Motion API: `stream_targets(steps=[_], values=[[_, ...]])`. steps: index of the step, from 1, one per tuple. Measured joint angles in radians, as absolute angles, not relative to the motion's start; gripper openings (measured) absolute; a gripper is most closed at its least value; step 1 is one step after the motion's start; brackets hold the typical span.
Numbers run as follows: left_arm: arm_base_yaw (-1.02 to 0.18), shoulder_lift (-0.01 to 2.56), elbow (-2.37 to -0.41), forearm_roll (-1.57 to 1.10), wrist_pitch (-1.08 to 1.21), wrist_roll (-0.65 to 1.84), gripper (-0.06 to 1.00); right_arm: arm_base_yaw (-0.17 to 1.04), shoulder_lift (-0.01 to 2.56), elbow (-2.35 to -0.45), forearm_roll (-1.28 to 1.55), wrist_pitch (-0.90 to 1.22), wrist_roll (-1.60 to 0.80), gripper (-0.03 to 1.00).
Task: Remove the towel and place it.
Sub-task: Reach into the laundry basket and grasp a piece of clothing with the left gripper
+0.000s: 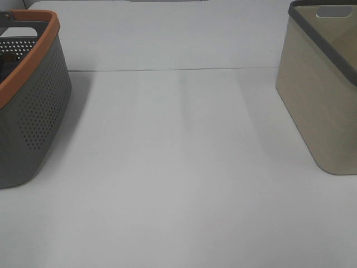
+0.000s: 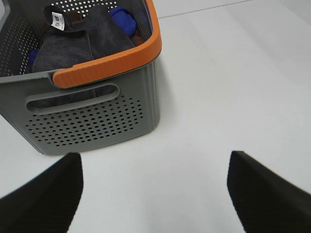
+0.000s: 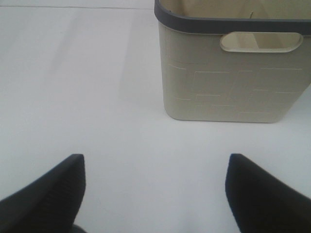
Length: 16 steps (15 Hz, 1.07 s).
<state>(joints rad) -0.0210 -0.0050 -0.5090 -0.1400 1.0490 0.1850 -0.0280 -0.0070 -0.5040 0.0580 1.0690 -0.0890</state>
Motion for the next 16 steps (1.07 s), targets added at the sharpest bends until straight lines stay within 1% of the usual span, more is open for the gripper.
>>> stream_targets(steps=[16], values=[[-0.021,-0.005,-0.509,-0.14,1.049,0.185,0.77,-0.028,-0.007,-0.504,0.058,1.069,-0.089,0.75]])
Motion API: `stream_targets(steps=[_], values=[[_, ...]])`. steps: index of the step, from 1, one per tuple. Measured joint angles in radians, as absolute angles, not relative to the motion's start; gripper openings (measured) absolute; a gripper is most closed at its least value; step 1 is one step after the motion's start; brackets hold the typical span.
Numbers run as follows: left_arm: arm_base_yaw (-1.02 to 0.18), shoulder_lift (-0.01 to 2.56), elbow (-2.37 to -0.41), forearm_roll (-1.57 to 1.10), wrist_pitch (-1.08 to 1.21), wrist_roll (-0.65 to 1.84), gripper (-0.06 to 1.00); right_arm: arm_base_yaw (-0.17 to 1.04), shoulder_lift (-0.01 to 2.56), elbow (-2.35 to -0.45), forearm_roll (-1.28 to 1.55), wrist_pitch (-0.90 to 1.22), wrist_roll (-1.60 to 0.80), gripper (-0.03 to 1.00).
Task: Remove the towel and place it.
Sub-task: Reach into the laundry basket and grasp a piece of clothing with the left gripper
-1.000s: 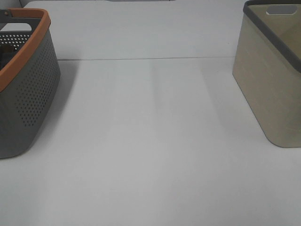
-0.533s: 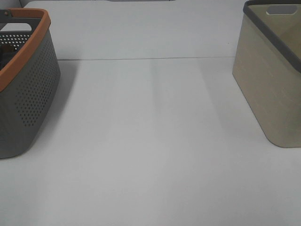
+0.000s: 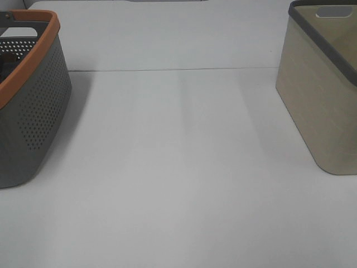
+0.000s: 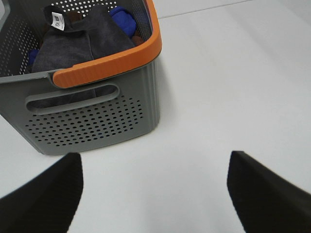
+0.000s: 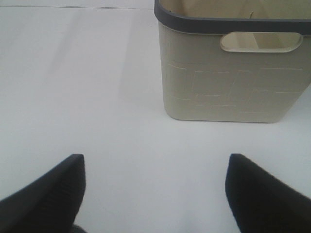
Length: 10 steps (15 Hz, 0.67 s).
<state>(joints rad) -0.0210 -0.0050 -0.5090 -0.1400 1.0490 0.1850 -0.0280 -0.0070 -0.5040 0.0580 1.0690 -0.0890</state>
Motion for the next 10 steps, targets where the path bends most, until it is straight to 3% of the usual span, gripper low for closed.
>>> stream_targets(steps=[10], values=[[-0.021,-0.005,-0.509,-0.141,1.049,0.185,0.77,-0.028,-0.007,-0.504,0.058,1.069,-0.089,0.75]])
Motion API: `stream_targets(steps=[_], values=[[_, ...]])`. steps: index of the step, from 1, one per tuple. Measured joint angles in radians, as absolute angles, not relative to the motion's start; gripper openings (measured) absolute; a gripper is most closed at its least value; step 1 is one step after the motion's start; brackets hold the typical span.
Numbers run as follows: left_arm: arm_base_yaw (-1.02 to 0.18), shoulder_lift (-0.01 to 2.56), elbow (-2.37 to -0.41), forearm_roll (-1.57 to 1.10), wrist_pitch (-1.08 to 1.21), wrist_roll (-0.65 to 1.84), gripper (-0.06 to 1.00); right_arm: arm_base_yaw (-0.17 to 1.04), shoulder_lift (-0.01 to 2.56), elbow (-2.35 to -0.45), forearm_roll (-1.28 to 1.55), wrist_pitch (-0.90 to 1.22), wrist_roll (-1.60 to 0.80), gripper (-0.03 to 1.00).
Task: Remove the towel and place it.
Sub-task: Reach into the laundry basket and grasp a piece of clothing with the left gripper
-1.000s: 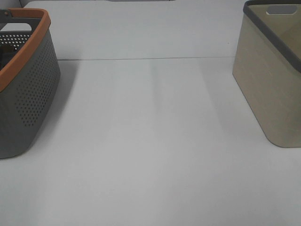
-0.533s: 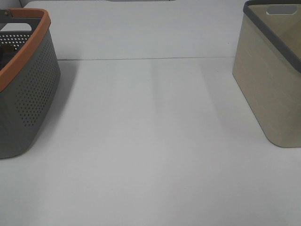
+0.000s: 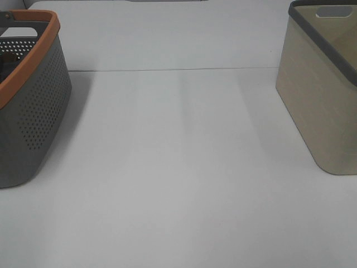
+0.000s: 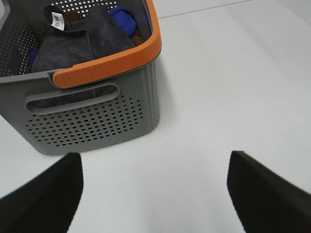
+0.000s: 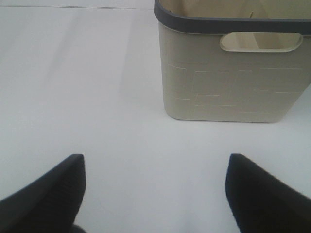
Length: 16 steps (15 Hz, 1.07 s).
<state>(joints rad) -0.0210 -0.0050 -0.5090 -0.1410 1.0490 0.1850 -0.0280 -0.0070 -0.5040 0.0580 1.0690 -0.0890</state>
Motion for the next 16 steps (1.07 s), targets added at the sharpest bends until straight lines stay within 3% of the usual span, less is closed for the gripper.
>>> stream_targets(steps=[8,16], values=[[-0.021,0.017,-0.516,-0.143,1.034,0.185,0.77,-0.028,-0.007,-0.504,0.058,1.069,-0.089,0.75],[-0.021,0.39,-0.594,0.208,0.681,-0.161,0.76,-0.028,-0.007,-0.504,0.058,1.069,-0.089,0.75]])
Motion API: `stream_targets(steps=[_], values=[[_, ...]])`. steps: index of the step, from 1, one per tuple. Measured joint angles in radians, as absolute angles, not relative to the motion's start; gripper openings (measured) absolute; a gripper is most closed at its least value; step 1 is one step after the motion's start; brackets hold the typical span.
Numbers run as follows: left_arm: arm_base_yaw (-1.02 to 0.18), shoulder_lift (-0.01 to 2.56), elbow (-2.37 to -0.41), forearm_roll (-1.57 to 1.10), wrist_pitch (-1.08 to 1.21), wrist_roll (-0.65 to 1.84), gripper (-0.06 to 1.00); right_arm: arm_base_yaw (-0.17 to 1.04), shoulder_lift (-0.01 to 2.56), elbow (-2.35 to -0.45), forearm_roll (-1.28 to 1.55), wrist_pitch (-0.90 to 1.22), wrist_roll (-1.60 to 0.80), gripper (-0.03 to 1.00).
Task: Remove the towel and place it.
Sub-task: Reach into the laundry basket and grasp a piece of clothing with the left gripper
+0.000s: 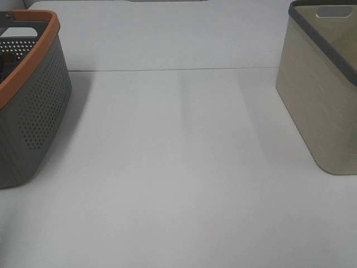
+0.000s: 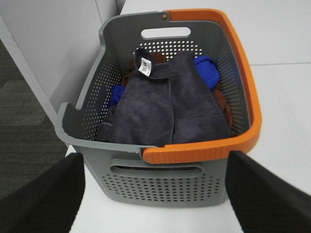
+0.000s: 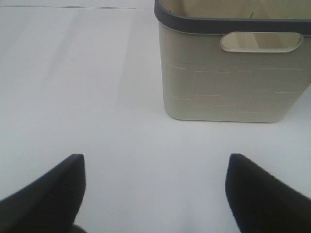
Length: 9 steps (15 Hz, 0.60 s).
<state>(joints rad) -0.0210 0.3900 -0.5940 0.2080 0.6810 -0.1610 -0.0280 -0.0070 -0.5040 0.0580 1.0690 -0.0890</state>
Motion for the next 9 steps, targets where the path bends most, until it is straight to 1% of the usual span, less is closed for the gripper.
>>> stream_targets(steps=[4,7,9], values=[[-0.021,0.724,-0.748,0.37,0.659,-0.323,0.76,-0.028,-0.007,-0.504,0.058,1.069,-0.089,0.75],[-0.021,0.975,-0.89,0.41,0.677,-0.388,0.76,-0.028,-0.007,-0.504,0.058,1.069,-0.089,0.75],[-0.021,1.139,-0.996,0.411,0.729,-0.425,0.76,-0.028,-0.007,-0.504,0.058,1.069,-0.089,0.75]])
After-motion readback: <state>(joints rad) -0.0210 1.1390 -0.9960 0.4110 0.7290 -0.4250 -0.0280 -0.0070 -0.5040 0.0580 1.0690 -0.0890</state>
